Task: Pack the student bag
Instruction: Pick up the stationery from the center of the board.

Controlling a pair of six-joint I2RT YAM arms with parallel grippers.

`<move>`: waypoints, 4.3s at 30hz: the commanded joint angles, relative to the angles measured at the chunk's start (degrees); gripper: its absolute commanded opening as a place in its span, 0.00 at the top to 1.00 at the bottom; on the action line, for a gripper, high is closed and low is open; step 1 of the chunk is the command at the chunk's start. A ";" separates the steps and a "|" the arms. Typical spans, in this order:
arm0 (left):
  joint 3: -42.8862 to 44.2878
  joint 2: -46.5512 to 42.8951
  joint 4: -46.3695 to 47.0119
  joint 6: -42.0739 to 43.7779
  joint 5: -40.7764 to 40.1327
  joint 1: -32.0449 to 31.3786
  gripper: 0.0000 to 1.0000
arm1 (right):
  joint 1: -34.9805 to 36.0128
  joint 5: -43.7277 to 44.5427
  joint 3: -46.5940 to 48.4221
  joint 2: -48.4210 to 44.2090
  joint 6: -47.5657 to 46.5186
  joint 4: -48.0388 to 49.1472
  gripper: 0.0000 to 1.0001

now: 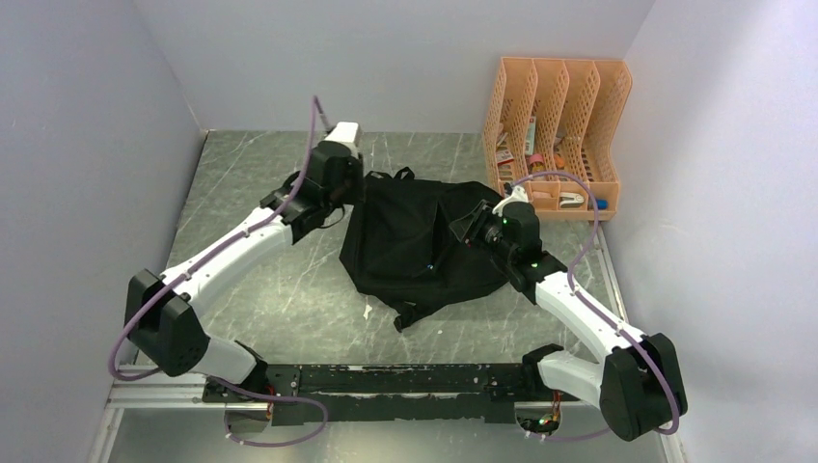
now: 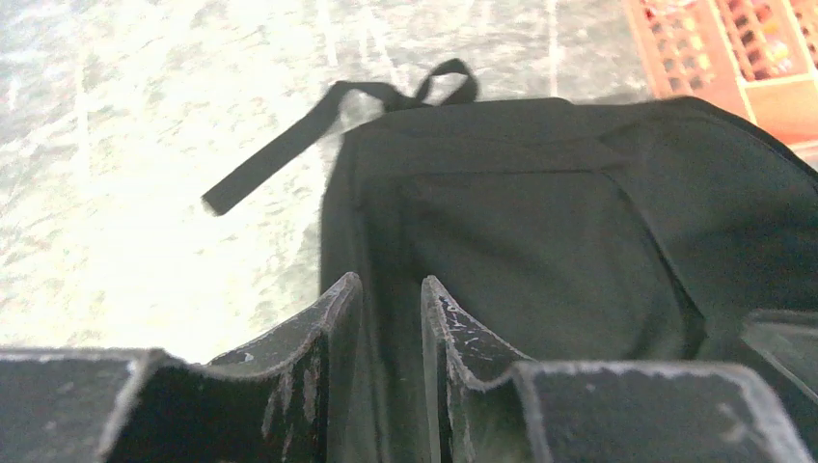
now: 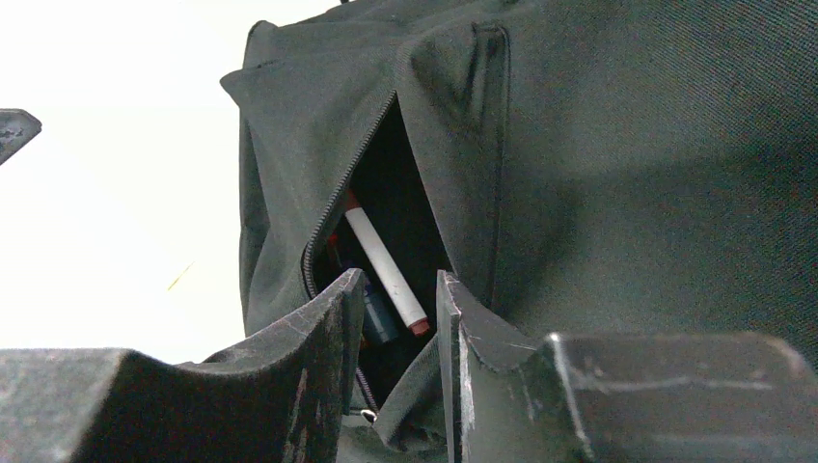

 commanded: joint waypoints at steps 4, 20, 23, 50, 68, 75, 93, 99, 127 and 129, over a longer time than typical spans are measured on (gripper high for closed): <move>-4.39 -4.78 -1.03 -5.96 4.53 9.21 0.65 | -0.30 0.25 -1.01 0.17 -0.45 1.62 0.62; -14.48 -9.11 -3.01 -17.77 4.07 25.35 0.51 | -0.29 -0.58 -1.23 1.45 -1.12 2.26 0.62; -13.24 -7.74 -6.35 -20.45 0.19 25.36 0.40 | -0.30 -0.95 -1.39 2.12 -1.20 2.75 0.62; -16.10 0.03 -24.46 -65.10 -13.29 37.74 0.05 | -0.29 -5.35 1.69 3.53 -2.20 -0.24 0.62; -21.33 3.22 -22.22 -69.19 -9.11 49.23 0.09 | -0.24 -5.92 1.11 3.40 -2.52 -0.29 0.61; -22.09 5.19 -19.52 -70.14 -8.91 50.10 0.10 | -0.30 -5.83 0.46 2.67 -2.33 -0.32 0.61; -24.36 3.88 -17.04 -72.84 -13.52 49.38 0.27 | -0.29 -6.74 -0.12 2.48 -1.82 0.06 0.61; -24.34 4.21 -17.46 -73.25 -14.52 48.70 0.26 | -0.30 -6.90 -0.44 2.09 -1.78 -0.02 0.61; -15.84 13.77 -23.38 -78.14 -17.39 42.69 0.29 | -0.29 -6.19 -2.84 -2.07 -3.99 1.12 0.60; -15.23 14.59 -23.83 -77.88 -16.77 42.40 0.33 | -0.30 -6.19 -2.92 -2.25 -4.08 1.16 0.60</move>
